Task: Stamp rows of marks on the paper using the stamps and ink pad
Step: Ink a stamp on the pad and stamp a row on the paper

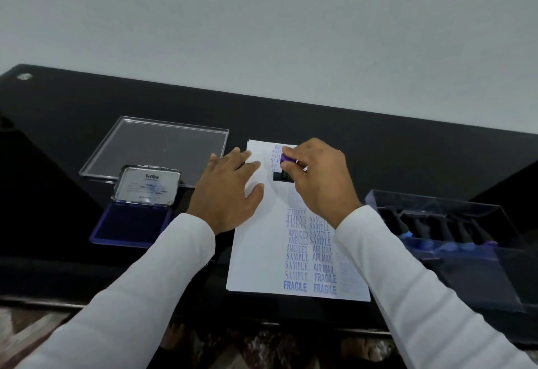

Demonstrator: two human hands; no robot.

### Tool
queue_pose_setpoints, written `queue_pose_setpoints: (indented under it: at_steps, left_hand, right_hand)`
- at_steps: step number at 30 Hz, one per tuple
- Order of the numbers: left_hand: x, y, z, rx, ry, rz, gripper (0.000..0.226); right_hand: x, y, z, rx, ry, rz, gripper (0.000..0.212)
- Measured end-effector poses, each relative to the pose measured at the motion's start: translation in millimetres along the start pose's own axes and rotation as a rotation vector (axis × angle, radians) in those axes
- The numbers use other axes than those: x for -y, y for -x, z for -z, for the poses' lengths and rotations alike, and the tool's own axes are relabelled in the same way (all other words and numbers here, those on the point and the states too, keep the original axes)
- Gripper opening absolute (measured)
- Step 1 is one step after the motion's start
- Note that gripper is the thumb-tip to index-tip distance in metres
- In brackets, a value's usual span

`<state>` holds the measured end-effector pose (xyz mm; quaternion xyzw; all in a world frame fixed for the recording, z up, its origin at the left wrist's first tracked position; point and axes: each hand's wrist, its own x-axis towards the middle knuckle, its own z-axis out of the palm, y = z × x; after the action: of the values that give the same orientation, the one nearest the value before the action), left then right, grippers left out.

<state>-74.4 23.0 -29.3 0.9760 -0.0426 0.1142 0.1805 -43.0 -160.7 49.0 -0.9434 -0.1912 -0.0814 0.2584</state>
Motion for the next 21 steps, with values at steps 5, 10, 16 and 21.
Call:
queue_pose_setpoints:
  at_steps: [5, 10, 16, 21]
  left_hand:
    - [4.2, 3.0, -10.9, 0.007, -0.035, 0.004, 0.055]
    - [6.3, 3.7, -13.1, -0.008, -0.052, -0.005, 0.053]
    - [8.0, 3.2, -16.3, -0.02, -0.057, -0.012, 0.053]
    - [8.5, 3.3, -17.8, -0.037, -0.06, -0.015, 0.052]
  right_hand:
    - [-3.3, -3.1, -8.2, 0.013, -0.01, 0.004, 0.034]
    - [-6.8, -4.4, -16.3, 0.0, -0.012, 0.036, 0.031]
    - [-10.9, -6.0, -22.2, -0.01, -0.039, 0.042, 0.029]
    - [-13.3, -7.6, -25.4, -0.016, -0.034, 0.04, 0.029]
